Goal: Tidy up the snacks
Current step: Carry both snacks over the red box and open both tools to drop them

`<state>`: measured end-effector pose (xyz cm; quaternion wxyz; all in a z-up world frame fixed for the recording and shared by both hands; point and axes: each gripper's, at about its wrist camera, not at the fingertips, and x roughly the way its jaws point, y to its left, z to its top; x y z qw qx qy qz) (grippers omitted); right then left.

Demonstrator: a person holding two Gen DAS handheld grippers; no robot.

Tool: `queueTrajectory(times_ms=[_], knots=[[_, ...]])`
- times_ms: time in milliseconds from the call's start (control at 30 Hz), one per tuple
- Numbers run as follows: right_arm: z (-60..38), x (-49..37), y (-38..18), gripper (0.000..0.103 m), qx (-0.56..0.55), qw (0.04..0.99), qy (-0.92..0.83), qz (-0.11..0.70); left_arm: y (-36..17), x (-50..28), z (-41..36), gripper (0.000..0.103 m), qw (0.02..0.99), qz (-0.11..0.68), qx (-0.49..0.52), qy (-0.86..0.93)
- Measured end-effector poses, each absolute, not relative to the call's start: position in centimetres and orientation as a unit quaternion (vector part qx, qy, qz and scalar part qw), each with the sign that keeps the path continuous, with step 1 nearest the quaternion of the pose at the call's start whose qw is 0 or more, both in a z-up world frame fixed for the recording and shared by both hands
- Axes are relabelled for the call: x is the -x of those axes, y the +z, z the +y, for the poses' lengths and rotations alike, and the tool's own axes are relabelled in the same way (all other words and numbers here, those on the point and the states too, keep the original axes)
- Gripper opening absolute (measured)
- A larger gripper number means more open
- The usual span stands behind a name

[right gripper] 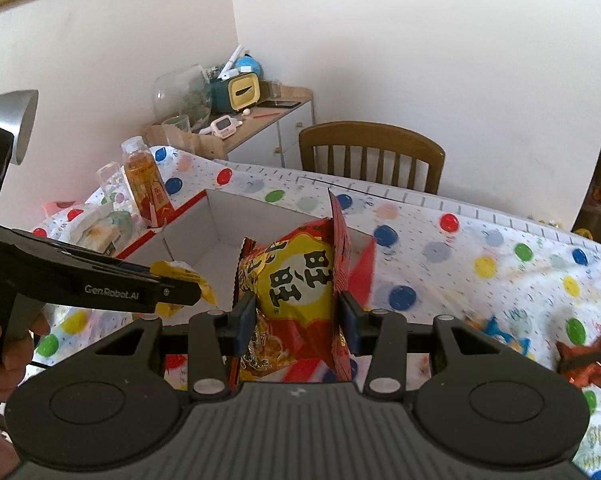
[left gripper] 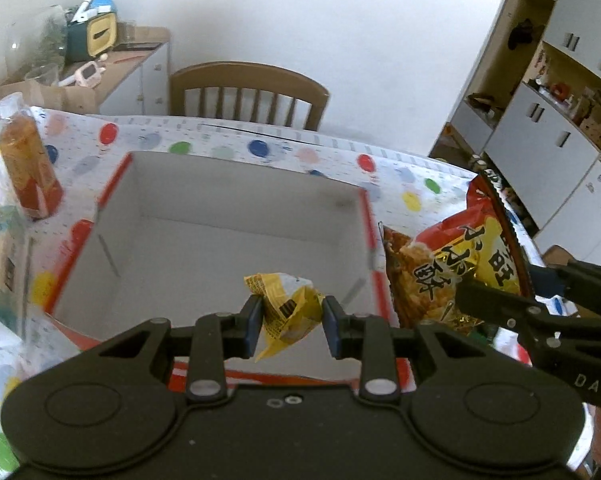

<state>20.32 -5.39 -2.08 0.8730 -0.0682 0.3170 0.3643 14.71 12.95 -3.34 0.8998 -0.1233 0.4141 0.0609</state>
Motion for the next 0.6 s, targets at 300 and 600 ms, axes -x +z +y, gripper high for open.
queueTrajectory(times_ms=[300,600], knots=[[0.6,-22.1,-5.4,0.043,0.092,0.862,0.353,0.352,-5.7,-16.2,18.3,0.029,0.888,0.438,0.116,0.084],[3.5,-23.0,-8.4,0.043,0.109,0.848,0.340,0.391,-8.2,-17.7,20.6,0.029,0.875,0.463,0.107,0.088]])
